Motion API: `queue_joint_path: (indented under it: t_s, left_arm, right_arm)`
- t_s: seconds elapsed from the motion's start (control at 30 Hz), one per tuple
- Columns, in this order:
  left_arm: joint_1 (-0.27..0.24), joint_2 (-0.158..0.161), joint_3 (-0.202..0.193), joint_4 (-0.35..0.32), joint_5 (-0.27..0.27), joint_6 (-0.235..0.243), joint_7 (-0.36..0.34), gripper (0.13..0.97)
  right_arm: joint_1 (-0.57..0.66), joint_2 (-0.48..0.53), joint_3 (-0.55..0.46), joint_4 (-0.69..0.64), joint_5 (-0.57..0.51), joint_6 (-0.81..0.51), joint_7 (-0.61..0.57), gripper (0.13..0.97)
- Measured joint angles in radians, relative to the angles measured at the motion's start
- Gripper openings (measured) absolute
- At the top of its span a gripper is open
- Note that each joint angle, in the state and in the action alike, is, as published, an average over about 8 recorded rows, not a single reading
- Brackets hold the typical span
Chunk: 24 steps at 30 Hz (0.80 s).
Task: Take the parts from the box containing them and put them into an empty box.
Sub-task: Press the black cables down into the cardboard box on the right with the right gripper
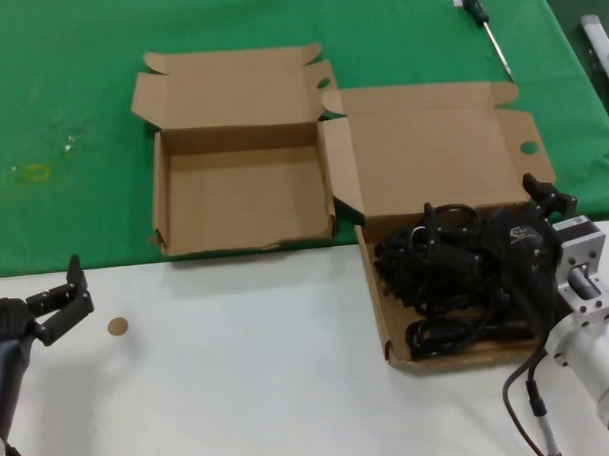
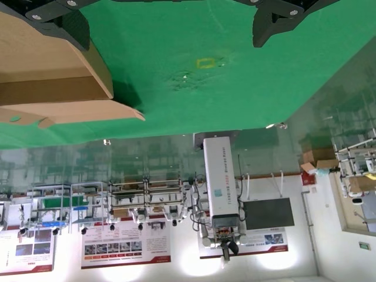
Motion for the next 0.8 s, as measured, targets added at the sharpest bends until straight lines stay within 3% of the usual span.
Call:
queue_joint_path:
  t_s: [0.3, 0.57, 0.8]
  left_arm:
    - [0.0, 0.0, 0.0, 0.0, 0.0, 0.0, 0.0, 0.949]
    - [0.0, 0.0, 0.0, 0.0, 0.0, 0.0, 0.0, 0.862]
    - [0.0, 0.0, 0.0, 0.0, 0.0, 0.0, 0.0, 0.743]
  right_arm:
    - [-0.001, 0.002, -0.003, 0.001, 0.001, 0.004, 0.002, 0.966]
    - [-0.006, 0.027, -0.027, 0.009, 0.013, 0.03, 0.01, 0.966]
    - [-0.001, 0.154, -0.112, 0.031, 0.083, 0.08, 0.01, 0.966]
